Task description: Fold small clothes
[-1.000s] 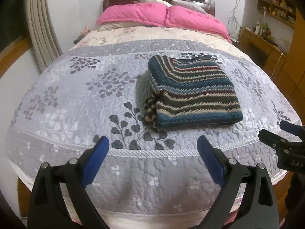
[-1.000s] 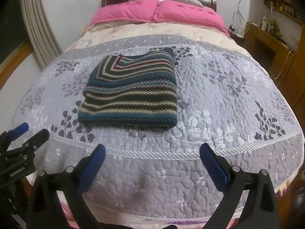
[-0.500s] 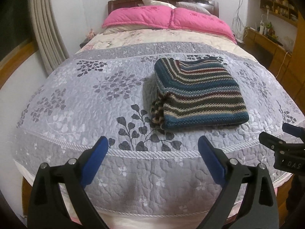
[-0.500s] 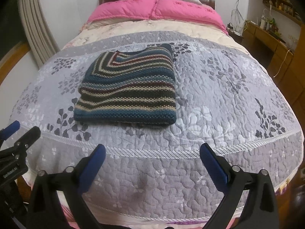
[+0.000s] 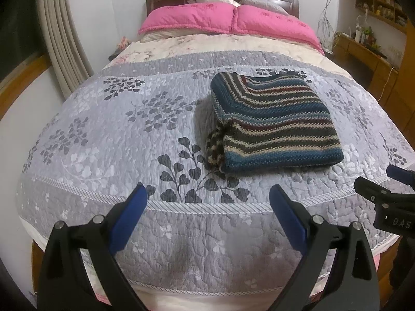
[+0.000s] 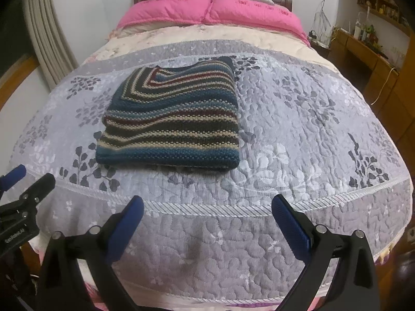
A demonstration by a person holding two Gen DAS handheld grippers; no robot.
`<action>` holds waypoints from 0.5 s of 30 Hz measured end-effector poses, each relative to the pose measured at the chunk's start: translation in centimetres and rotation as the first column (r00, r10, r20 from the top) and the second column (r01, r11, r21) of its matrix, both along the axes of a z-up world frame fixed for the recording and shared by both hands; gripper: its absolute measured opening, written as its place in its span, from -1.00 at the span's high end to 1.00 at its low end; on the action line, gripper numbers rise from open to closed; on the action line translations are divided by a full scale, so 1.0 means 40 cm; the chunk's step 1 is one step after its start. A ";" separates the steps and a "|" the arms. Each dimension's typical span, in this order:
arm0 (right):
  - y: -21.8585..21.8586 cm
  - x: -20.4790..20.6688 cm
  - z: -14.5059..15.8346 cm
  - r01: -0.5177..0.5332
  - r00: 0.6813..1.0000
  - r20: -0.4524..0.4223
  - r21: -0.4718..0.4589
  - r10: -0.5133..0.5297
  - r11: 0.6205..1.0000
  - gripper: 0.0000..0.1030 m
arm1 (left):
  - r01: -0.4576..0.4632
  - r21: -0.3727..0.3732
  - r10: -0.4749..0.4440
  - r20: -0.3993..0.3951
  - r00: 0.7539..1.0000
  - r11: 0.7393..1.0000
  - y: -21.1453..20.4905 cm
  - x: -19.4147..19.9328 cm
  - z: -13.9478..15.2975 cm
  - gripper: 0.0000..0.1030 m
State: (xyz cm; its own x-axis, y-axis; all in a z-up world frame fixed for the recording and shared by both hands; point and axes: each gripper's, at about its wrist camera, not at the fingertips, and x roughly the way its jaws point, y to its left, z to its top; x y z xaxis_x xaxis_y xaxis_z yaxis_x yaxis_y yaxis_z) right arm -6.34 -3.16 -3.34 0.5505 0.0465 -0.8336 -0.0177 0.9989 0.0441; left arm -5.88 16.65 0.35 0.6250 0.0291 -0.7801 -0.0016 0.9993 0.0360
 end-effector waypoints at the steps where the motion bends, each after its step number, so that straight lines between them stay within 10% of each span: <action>1: 0.000 0.001 0.000 0.000 1.000 0.001 0.001 0.000 1.000 -0.92 | 0.000 0.001 0.000 -0.001 1.000 1.000 -0.002 0.000 -0.001 -0.83; 15: -0.005 0.008 -0.013 0.018 1.000 -0.025 0.007 -0.018 1.000 -0.92 | 0.001 0.003 -0.001 -0.007 1.000 1.000 0.004 0.007 -0.011 -0.83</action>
